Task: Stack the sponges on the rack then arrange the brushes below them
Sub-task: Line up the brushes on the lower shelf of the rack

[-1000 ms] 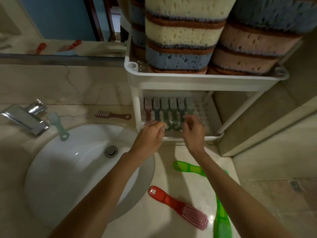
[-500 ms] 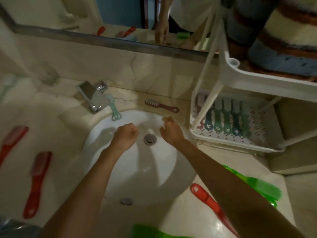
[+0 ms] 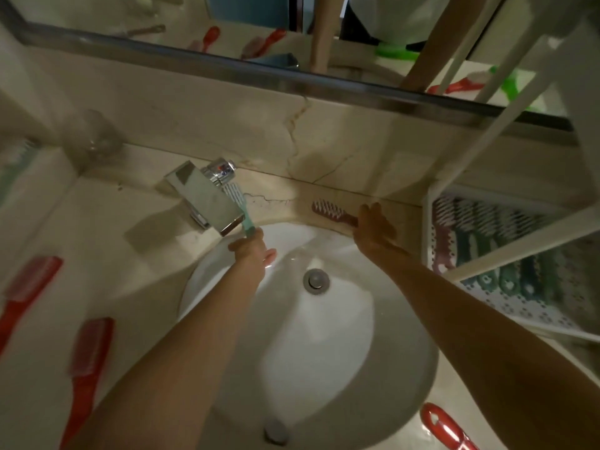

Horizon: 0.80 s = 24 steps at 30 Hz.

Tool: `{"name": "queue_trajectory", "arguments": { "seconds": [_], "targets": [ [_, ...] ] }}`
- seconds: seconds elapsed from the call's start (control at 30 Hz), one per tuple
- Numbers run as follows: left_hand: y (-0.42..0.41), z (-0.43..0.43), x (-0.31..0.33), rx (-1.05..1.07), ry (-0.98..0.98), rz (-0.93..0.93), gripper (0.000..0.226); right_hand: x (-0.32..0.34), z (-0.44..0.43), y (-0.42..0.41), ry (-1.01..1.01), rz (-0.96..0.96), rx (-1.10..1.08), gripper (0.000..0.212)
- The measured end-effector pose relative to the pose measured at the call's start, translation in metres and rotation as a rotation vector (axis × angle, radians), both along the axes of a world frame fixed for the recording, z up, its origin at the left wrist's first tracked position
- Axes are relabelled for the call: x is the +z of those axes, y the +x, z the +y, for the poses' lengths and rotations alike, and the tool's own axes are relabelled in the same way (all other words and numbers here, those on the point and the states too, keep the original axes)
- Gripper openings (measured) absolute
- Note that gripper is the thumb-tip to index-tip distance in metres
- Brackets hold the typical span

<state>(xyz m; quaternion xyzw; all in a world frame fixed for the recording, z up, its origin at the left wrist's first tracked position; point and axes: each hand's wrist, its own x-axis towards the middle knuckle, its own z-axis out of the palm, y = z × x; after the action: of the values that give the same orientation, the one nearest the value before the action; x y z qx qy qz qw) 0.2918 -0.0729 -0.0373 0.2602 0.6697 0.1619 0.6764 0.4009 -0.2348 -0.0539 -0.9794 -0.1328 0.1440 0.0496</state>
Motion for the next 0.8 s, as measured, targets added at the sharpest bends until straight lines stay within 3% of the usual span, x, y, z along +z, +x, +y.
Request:
{"name": "queue_trajectory", "arguments": {
  "seconds": [0.03, 0.07, 0.1, 0.2, 0.33, 0.47, 0.63, 0.8],
  "targets": [
    [0.003, 0.003, -0.003, -0.064, 0.004, -0.034, 0.029, 0.0, -0.002, 0.002, 0.009, -0.008, -0.021, 0.035],
    [0.006, 0.006, -0.011, 0.004, -0.158, -0.173, 0.017, 0.0, -0.002, 0.004, 0.016, 0.003, -0.032, 0.035],
    [0.007, 0.005, -0.012, -0.091, -0.135, -0.163, 0.007, 0.001, -0.003, 0.005, 0.03, 0.019, -0.028, 0.034],
    [0.002, 0.007, -0.016, -0.332, 0.017, -0.094, 0.022, 0.003, -0.004, 0.002, 0.079, 0.082, -0.057, 0.036],
    [-0.018, -0.004, -0.008, -0.411, 0.035, -0.189, 0.02, 0.012, -0.01, -0.009, 0.072, 0.108, -0.063, 0.029],
    [-0.045, -0.016, -0.003, -0.507, 0.017, -0.17, 0.016, 0.026, -0.026, -0.039, 0.118, 0.073, -0.005, 0.03],
    [-0.081, -0.041, 0.013, -0.652, 0.01, -0.172, 0.015, 0.044, -0.044, -0.084, 0.278, 0.095, -0.081, 0.028],
    [-0.117, -0.082, 0.034, -0.908, 0.14, -0.182, 0.027, 0.055, -0.086, -0.15, 0.475, 0.055, -0.154, 0.017]
  ]
}}
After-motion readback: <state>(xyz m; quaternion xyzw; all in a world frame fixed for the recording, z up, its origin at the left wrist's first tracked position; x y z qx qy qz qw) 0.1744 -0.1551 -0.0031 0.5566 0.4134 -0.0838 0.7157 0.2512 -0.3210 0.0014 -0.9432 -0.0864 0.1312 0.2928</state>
